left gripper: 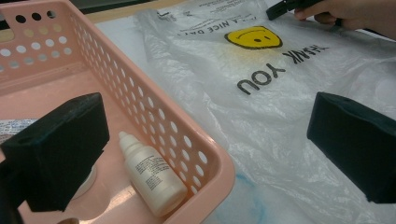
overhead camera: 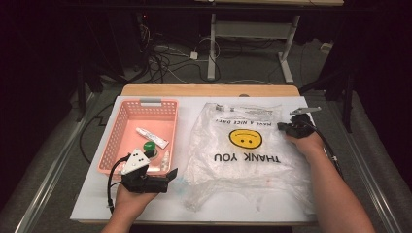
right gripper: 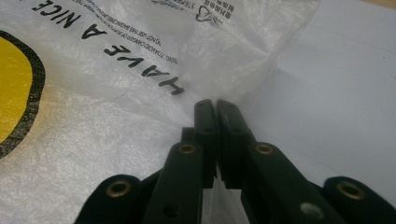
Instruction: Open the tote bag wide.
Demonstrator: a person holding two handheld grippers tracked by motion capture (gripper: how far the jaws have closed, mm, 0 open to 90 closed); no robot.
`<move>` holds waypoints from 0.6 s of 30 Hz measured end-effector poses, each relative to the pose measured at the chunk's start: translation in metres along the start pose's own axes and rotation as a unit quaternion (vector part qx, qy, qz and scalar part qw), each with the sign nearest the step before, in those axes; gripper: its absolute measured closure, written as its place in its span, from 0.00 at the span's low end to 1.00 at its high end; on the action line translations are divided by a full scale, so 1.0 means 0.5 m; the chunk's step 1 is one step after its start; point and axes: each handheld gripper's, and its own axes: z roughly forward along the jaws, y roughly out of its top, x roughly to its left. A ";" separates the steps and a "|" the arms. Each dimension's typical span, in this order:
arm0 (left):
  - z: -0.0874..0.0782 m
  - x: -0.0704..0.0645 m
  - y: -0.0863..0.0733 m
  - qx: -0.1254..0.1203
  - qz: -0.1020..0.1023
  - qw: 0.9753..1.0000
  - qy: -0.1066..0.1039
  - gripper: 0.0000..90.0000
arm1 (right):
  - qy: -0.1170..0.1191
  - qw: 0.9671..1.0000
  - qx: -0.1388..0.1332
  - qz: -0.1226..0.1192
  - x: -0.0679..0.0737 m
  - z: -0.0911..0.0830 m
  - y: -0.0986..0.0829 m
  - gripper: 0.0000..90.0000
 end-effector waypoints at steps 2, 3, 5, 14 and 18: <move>-0.002 0.000 0.001 0.000 0.002 1.000 -0.001 0.00 | 0.003 1.000 0.000 -0.001 0.002 0.000 0.003 1.00; -0.002 0.000 0.001 -0.002 0.002 1.000 -0.001 0.00 | -0.003 1.000 0.001 0.002 0.004 -0.001 0.005 1.00; -0.004 0.000 0.001 -0.003 0.000 1.000 -0.001 0.00 | -0.008 1.000 -0.002 0.004 0.004 -0.002 0.009 1.00; -0.005 0.000 0.003 -0.001 0.015 1.000 0.000 0.00 | -0.096 0.991 -0.049 0.077 -0.064 -0.011 0.051 1.00; -0.004 0.005 0.000 -0.004 0.007 1.000 -0.008 0.00 | -0.131 0.983 -0.060 0.111 -0.100 -0.026 0.045 1.00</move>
